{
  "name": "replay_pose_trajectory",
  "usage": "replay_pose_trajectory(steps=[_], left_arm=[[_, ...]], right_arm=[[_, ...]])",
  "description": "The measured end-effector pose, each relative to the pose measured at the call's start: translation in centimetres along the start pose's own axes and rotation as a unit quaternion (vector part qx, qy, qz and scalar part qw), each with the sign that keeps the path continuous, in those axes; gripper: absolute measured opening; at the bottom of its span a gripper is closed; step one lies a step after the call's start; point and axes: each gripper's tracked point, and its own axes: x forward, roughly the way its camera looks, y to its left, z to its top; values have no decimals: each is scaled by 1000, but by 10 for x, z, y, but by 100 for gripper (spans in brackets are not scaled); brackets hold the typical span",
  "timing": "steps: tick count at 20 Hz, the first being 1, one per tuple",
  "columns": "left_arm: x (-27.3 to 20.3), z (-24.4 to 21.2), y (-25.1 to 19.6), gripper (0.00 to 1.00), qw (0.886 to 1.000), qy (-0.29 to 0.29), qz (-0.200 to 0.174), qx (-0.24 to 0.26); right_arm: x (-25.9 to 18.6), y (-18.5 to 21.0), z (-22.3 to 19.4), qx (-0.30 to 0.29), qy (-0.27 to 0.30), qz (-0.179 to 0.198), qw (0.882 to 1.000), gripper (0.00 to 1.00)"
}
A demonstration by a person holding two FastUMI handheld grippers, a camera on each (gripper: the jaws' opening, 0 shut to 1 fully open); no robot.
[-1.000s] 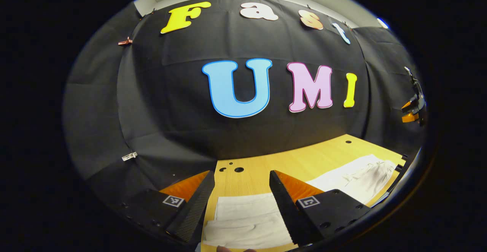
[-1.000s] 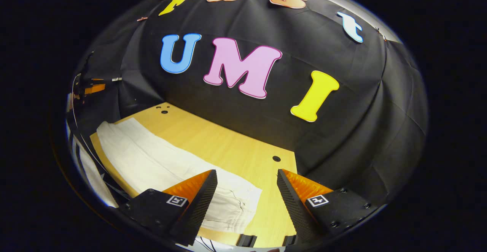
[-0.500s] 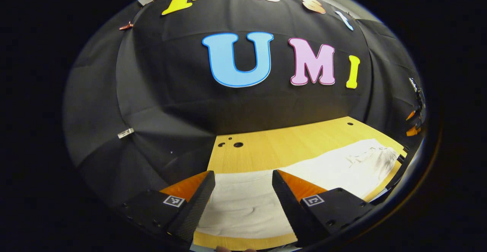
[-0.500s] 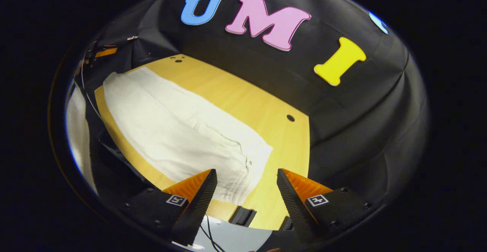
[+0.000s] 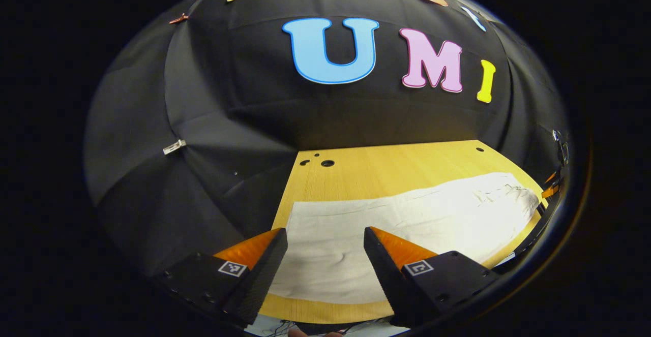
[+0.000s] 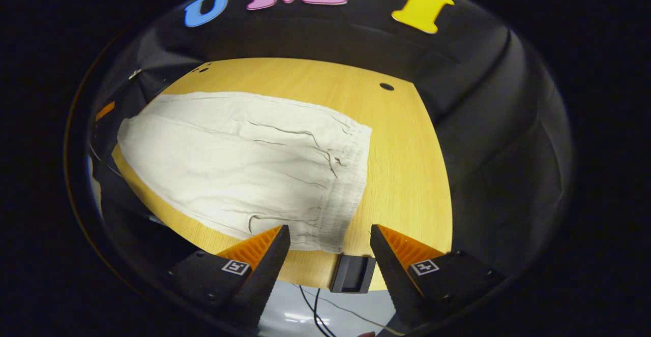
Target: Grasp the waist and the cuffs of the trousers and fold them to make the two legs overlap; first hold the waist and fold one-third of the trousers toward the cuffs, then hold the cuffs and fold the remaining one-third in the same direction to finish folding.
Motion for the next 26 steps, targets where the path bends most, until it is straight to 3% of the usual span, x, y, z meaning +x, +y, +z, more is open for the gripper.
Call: replay_pose_trajectory(steps=[6, 9, 10, 11, 12, 13, 14, 15, 21, 26], left_arm=[[-3, -23, 5, 96, 999, 30, 32, -16], [-3, -31, 3, 96, 998, 40, 40, -22], [-4, -35, 2, 96, 998, 44, 42, -23], [-4, -37, 1, 96, 998, 46, 44, -25], [-4, -41, 0, 96, 997, 50, 46, -28], [-4, -44, -1, 96, 997, 53, 46, -31], [-3, -49, -1, 96, 997, 56, 45, -36], [-2, -53, 1, 96, 996, 60, 46, -38], [1, -98, 21, 96, 990, 127, 51, -47], [22, -141, 45, 96, 975, 213, 47, -35]], right_arm=[[41, 0, -19, 126, 47, 60, 989, 97], [53, 5, -33, 150, 91, 69, 982, 81], [57, 2, -29, 145, 84, 65, 984, 95], [58, 7, -29, 156, 94, 72, 981, 77], [55, 7, -35, 166, 113, 68, 977, 71], [56, 4, -31, 183, 114, 67, 974, 36], [55, 9, -28, 199, 116, 77, 970, 30], [53, 9, -28, 205, 116, 78, 969, 11], [54, 9, -27, 192, 108, 70, 973, 9], [56, 9, -27, 193, 110, 68, 973, 9]])
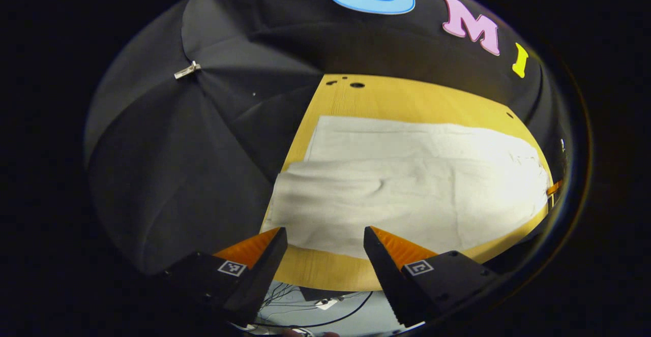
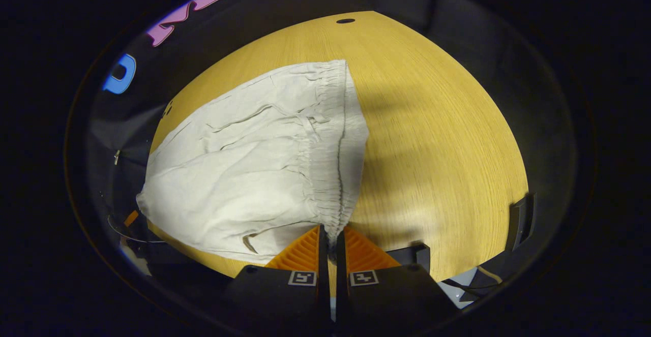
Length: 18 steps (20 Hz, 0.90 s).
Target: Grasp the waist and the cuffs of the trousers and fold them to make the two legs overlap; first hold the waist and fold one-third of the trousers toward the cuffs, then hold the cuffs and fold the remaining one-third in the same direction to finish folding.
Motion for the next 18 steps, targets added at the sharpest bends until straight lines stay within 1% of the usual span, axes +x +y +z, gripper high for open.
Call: replay_pose_trajectory(steps=[4, 6, 7, 9, 10, 12, 14, 15, 16, 17, 18], left_arm=[[33, -12, 10, 97, 997, 59, 1, 43], [44, -19, 16, 95, 995, 80, 6, 64], [48, -22, 16, 88, 993, 94, 2, 65], [54, -23, 16, 83, 992, 108, -7, 64], [53, -24, 14, 82, 991, 114, -13, 63], [54, -28, 5, 76, 989, 139, -34, 46], [55, -28, -4, 53, 986, 157, -57, 26], [55, -27, -6, 38, 985, 160, -62, 30], [57, -25, -6, 27, 984, 157, -68, 43], [55, -24, -6, 4, 983, 162, -66, 48], [57, -23, -7, 6, 984, 159, -68, 52]], right_arm=[[0, 0, 0, -3, 2, -4, 1000, 9], [0, -1, -1, -2, 3, -5, 1000, 9], [0, -1, -1, -1, 4, -6, 1000, 9], [0, -1, -1, -1, 4, -7, 1000, 9], [0, -1, -1, 0, 3, -8, 1000, 9], [0, -1, -1, 4, 3, -7, 1000, 9], [1, -1, 0, 9, 3, -6, 1000, 9], [1, -1, 0, 11, 3, -6, 1000, 9], [1, -1, -1, 12, 3, -5, 1000, 9], [1, -1, -1, 13, 3, -5, 1000, 9], [1, -1, -1, 14, 2, -5, 1000, 9]])
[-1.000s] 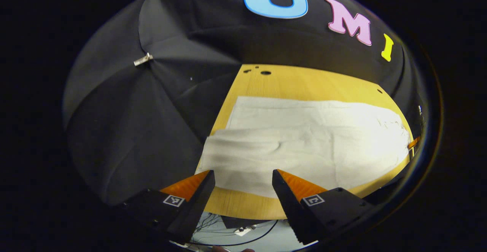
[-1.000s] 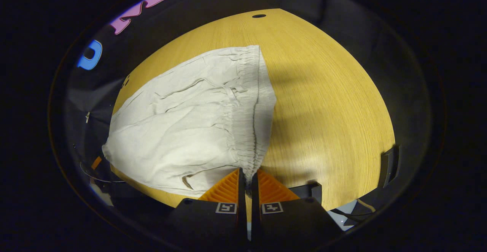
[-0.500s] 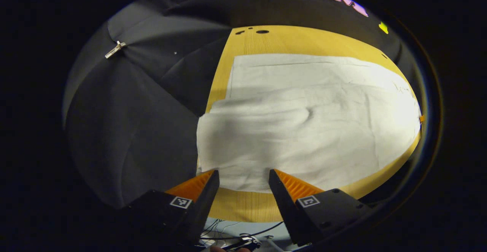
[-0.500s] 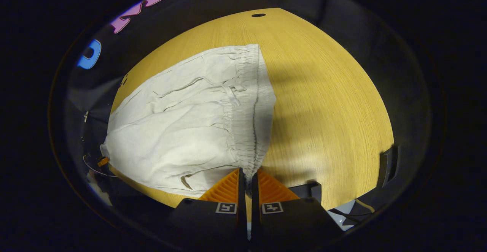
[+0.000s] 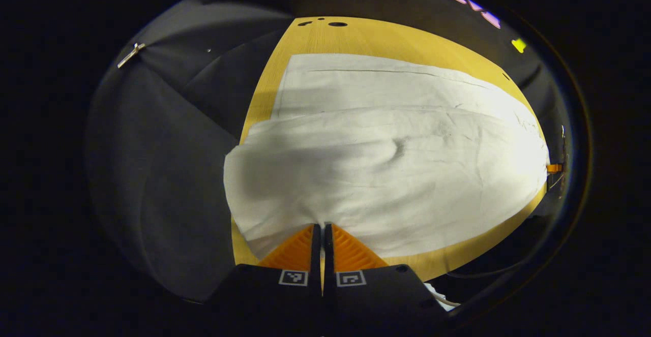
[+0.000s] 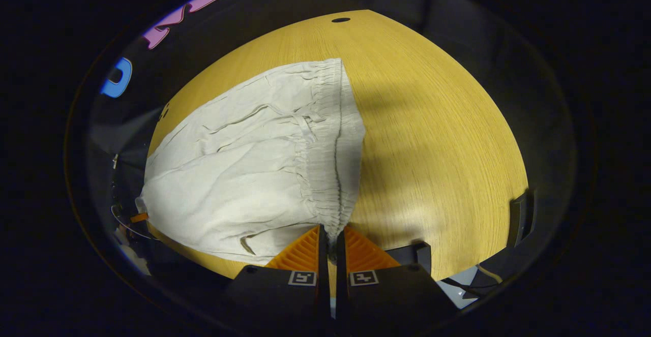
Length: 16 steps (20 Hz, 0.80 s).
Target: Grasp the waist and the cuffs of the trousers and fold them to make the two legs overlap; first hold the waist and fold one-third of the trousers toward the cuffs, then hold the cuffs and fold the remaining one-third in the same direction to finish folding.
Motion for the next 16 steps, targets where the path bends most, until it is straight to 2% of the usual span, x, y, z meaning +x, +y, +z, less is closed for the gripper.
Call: replay_pose_trajectory(steps=[8, 9, 10, 14, 16], left_arm=[[-16, 2, -4, 6, 1000, -14, -25, -7], [-21, 6, -6, 1, 999, -22, -30, -11], [-26, 12, -7, 6, 999, -35, -36, -20], [-42, 36, -8, 6, 992, -81, -56, -78], [-46, 53, -12, 6, 984, -106, -74, -123]], right_arm=[[-12, 6, 5, 12, -21, 13, 1000, 9], [-14, 8, 8, 15, -23, 15, 1000, 9], [-17, 11, 11, 18, -31, 22, 999, 9], [-37, 24, 34, 57, -79, 57, 994, 9], [-49, 36, 58, 106, -114, 89, 984, 9]])
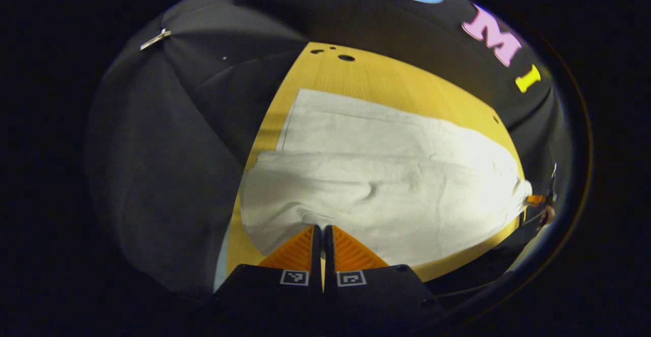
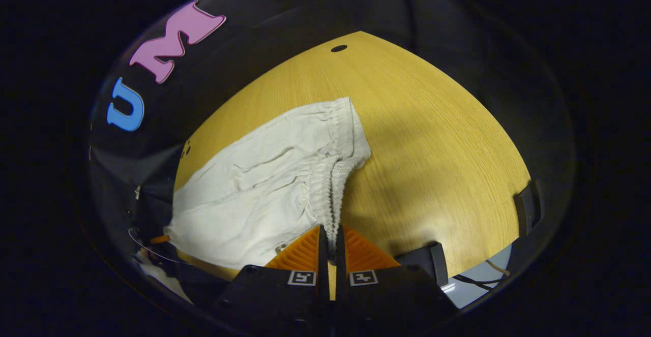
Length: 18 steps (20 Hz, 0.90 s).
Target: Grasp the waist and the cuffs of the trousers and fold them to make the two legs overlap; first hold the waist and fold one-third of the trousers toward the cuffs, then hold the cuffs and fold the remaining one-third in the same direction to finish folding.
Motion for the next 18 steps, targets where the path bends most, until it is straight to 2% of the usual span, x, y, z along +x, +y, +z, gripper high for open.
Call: replay_pose_trajectory(steps=[3, 9, 15, 18], left_arm=[[2, 26, -12, 6, 998, -31, -26, -55], [25, 80, -26, 6, 993, -73, -36, -85], [52, 118, -34, 6, 989, -87, -39, -109], [65, 123, -36, 6, 990, -82, -34, -112]], right_arm=[[0, 23, 40, 61, -53, 37, 996, 9], [18, 49, 95, 74, -93, 47, 992, 9], [43, 38, 119, 96, -105, 19, 990, 9], [50, 35, 130, 122, -109, 11, 986, 8]])
